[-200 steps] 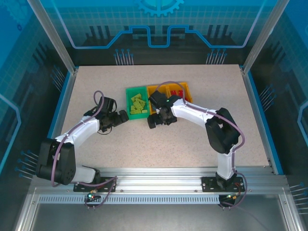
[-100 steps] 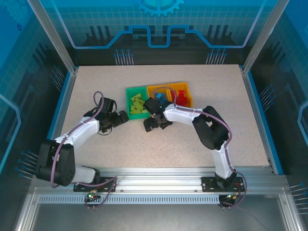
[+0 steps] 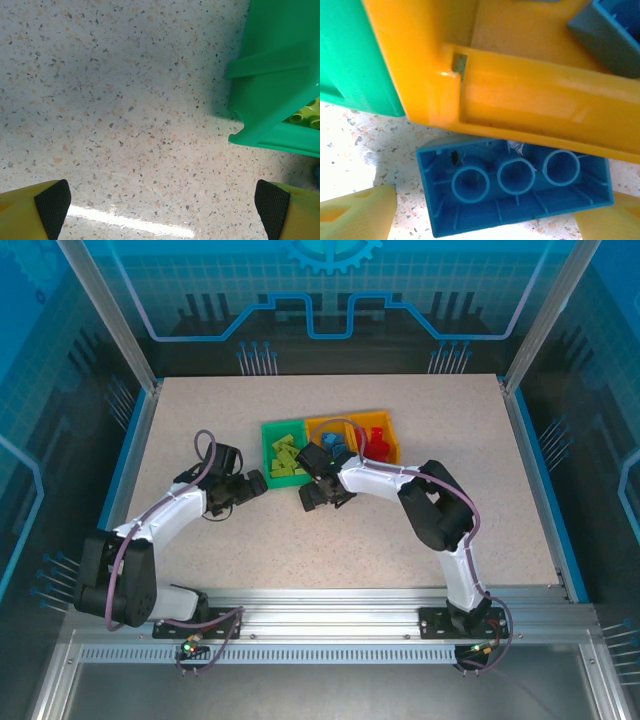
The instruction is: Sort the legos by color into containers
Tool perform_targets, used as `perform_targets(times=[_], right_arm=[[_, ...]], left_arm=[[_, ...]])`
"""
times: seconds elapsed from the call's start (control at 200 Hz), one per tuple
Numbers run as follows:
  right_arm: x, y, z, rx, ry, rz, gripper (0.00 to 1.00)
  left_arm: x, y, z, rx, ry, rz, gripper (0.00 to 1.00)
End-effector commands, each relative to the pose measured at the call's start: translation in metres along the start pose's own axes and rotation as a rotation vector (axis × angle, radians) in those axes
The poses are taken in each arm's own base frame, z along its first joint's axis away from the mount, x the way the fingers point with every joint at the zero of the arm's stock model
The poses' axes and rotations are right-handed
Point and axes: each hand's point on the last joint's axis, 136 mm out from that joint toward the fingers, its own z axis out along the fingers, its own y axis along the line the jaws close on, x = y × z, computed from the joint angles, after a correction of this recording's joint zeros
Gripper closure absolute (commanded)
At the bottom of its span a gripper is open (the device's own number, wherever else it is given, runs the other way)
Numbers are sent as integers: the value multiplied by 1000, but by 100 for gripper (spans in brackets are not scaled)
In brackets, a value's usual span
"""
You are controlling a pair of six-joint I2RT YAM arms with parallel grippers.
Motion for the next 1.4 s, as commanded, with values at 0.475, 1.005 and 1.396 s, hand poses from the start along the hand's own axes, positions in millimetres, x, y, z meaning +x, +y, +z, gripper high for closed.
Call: perform_targets(times=[0.475,1.005,1.396], right_arm=[[7,-16,-29,79,-58,-85,8],[-15,-12,10,53,-12,-117,8],[-19,-10,12,78,-18,-94,27]], left_arm=[[4,-2,-4,17,9,-11,1],[6,1,-5,9,6,-9,1],[6,2,-4,7,4,-10,1]])
